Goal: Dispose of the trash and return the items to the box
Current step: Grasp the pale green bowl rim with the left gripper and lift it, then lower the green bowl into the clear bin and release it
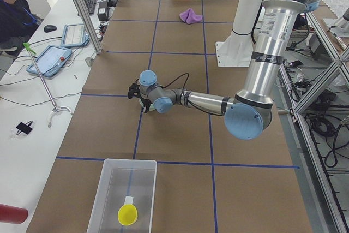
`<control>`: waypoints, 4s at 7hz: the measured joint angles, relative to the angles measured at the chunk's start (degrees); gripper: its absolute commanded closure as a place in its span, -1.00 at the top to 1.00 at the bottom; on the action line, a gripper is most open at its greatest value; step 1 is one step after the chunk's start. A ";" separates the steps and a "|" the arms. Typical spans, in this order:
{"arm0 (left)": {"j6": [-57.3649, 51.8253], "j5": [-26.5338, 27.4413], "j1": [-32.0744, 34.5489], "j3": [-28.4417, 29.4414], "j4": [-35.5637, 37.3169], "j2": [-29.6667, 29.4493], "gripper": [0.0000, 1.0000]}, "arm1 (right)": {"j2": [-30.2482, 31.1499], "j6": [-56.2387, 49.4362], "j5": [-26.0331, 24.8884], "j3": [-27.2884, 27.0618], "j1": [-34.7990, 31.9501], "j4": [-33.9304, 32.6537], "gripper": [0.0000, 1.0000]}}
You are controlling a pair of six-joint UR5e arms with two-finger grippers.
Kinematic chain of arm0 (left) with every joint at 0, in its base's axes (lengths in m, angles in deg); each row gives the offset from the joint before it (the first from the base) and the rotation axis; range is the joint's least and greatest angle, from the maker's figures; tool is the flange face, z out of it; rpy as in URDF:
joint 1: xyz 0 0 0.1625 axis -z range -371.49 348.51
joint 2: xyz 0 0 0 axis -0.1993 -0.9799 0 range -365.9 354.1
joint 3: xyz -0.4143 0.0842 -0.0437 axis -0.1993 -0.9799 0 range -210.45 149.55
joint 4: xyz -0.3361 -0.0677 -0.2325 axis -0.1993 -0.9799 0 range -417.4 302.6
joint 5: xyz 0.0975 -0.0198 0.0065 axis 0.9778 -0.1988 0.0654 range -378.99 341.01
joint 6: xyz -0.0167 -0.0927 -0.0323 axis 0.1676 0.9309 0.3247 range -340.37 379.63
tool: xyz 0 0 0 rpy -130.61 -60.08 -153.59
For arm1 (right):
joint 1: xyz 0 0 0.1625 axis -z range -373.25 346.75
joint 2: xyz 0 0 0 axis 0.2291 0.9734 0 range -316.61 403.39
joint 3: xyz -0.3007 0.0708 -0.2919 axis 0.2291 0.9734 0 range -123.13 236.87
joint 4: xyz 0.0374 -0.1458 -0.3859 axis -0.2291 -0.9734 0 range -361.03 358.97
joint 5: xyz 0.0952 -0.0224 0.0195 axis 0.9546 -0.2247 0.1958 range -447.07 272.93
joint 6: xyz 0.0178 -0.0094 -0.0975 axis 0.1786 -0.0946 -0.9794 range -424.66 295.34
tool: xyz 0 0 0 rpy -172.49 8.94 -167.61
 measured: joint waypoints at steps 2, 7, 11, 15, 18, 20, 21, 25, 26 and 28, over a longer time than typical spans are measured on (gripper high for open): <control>-0.65 -1.72 4.04 -1.41 0.53 0.17 -1.00 | 0.00 0.06 0.03 -0.05 0.00 0.00 1.00; -41.41 -7.33 26.96 -0.19 17.57 2.39 -1.00 | 0.00 0.06 0.03 0.00 0.00 0.02 1.00; -74.58 -7.90 39.67 26.49 21.78 -8.43 -1.00 | -0.22 -0.01 -0.02 0.00 0.00 0.07 1.00; -71.91 -8.16 37.98 40.88 6.53 -10.13 -1.00 | -0.71 -0.01 -0.05 -0.01 0.00 0.08 1.00; -62.86 -8.17 32.06 43.99 -3.19 -9.85 0.69 | -0.71 0.04 -0.05 -0.08 0.00 0.09 1.00; -61.65 -8.15 31.16 44.45 -4.61 -9.75 0.95 | -0.71 0.07 -0.04 -0.09 0.00 0.09 1.00; -61.61 -8.15 31.13 44.34 -4.68 -9.89 0.95 | -0.72 0.09 0.00 -0.22 0.00 0.09 1.00; -59.84 -14.98 37.98 32.44 15.17 -13.49 0.95 | -2.93 5.08 1.29 -1.21 0.88 0.12 1.00; -57.42 -15.66 38.57 22.47 26.36 -12.48 0.96 | -3.51 7.18 1.65 -1.34 1.81 0.38 1.00; -55.21 -15.75 38.59 8.21 38.10 -5.13 0.96 | -4.02 12.39 1.86 -1.54 4.12 2.88 1.00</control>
